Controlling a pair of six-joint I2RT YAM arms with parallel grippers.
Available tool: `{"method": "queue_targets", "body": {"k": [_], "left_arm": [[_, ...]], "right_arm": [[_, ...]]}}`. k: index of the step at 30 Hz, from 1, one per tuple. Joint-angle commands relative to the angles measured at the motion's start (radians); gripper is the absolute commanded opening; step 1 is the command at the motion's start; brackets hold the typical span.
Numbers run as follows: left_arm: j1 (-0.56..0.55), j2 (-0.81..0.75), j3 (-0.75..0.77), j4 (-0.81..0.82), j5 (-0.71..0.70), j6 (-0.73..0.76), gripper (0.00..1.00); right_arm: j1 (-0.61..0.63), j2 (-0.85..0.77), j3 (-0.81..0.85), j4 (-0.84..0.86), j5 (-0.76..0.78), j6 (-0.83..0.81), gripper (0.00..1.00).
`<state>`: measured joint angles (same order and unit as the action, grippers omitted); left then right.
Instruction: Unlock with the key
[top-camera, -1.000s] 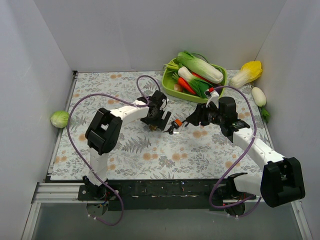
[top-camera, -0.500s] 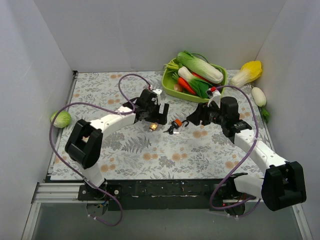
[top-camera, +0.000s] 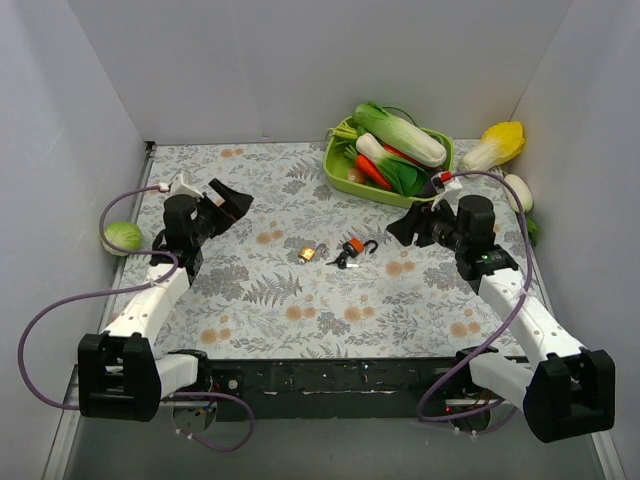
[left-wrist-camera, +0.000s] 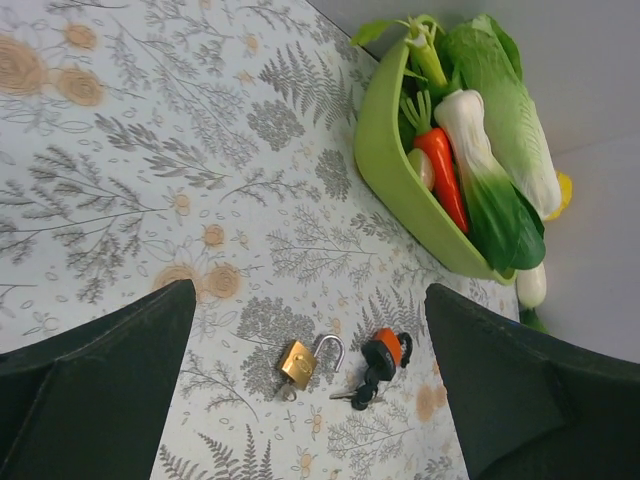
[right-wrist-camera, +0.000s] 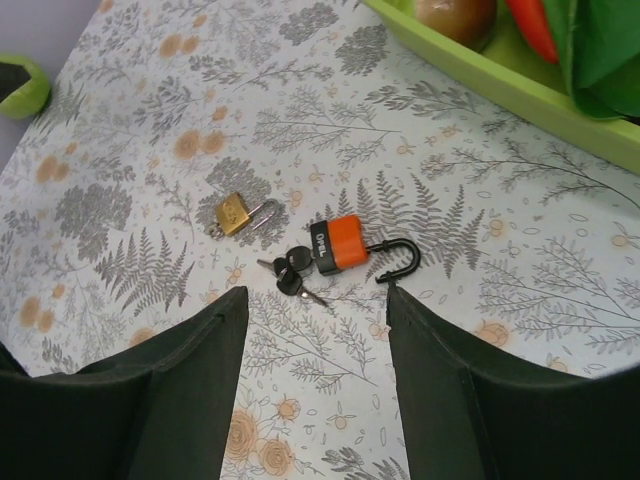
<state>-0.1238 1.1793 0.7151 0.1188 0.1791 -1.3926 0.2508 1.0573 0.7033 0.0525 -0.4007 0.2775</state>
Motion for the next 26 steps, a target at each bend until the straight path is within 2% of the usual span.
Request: {"method": "queue_targets", "body": {"k": [1, 6, 11, 16, 26], "left_arm": [[0.070, -0.104, -0.032, 0.004, 0.059, -0.007, 0.98], [0.070, -0.251, -0.013, -0.067, 0.054, 0.196, 0.98], [0.070, -0.333, -0.025, -0.113, -0.041, 0.259, 0.98], [0.070, -0.351, -0.040, -0.139, -0.053, 0.265, 0.98], [0.070, -0.363, -0.062, -0.123, -0.035, 0.259, 0.98]], "right_arm": [[-0.064, -0.035, -0.011, 0.003, 0.023, -0.005, 0.65], [-0.081, -0.134, -0.059, 0.032, 0.162, -0.044, 0.65], [-0.081, -0.218, -0.088, 0.041, 0.295, -0.078, 0.65], [-0.082, -0.270, -0.122, 0.089, 0.318, -0.072, 0.66], [-0.081, -0.261, -0.122, 0.086, 0.318, -0.072, 0.66]]}}
